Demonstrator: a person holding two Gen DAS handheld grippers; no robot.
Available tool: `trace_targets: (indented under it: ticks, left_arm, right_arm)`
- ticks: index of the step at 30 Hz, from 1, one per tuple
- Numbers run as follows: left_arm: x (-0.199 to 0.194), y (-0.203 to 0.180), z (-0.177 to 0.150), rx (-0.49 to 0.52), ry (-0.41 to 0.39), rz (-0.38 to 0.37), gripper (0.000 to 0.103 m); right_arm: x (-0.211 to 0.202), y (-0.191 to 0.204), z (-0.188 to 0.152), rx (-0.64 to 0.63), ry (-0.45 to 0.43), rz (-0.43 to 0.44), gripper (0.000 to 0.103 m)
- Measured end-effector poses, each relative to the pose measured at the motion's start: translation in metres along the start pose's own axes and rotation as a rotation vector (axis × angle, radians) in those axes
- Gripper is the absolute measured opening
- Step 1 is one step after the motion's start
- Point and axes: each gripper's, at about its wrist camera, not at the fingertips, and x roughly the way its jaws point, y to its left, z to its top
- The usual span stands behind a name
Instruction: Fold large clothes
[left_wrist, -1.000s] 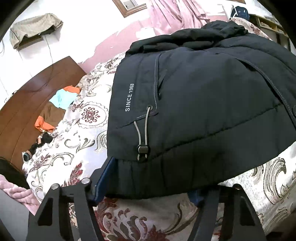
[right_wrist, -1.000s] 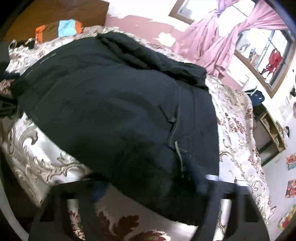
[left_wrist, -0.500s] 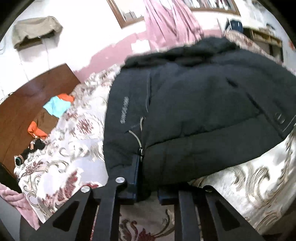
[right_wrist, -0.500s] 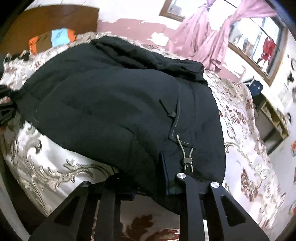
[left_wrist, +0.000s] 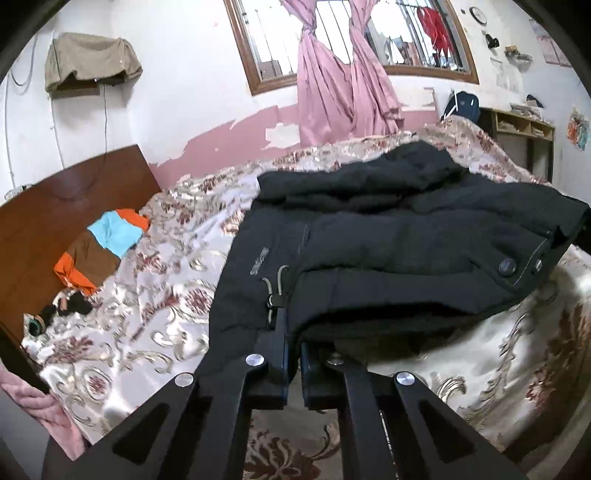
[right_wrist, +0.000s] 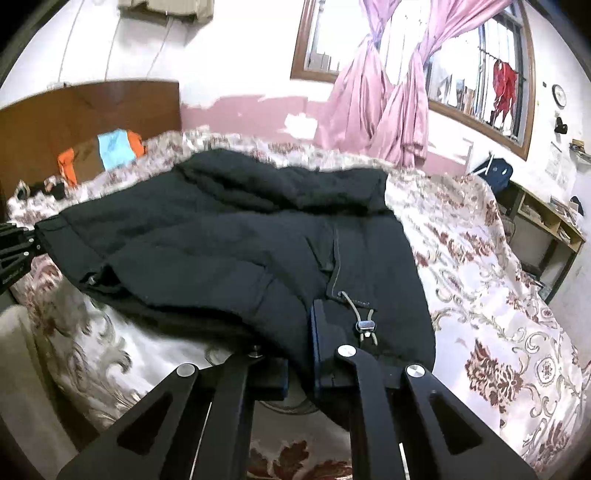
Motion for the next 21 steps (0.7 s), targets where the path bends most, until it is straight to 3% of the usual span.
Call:
trace_targets:
  ticks: [11, 21]
  left_arm:
    - [-0.075, 0.019, 0.03, -0.027, -0.125, -0.012, 0.005]
    - [-0.135, 0.021, 0.052, 0.027, -0.235, 0.02, 0.005]
  right_arm:
    - [-0.082, -0.011, 0.014, 0.003, -0.168, 0.039, 0.006]
    - [-0.151, -0.01, 0.029, 0.004, -0.34, -0.002, 0.005]
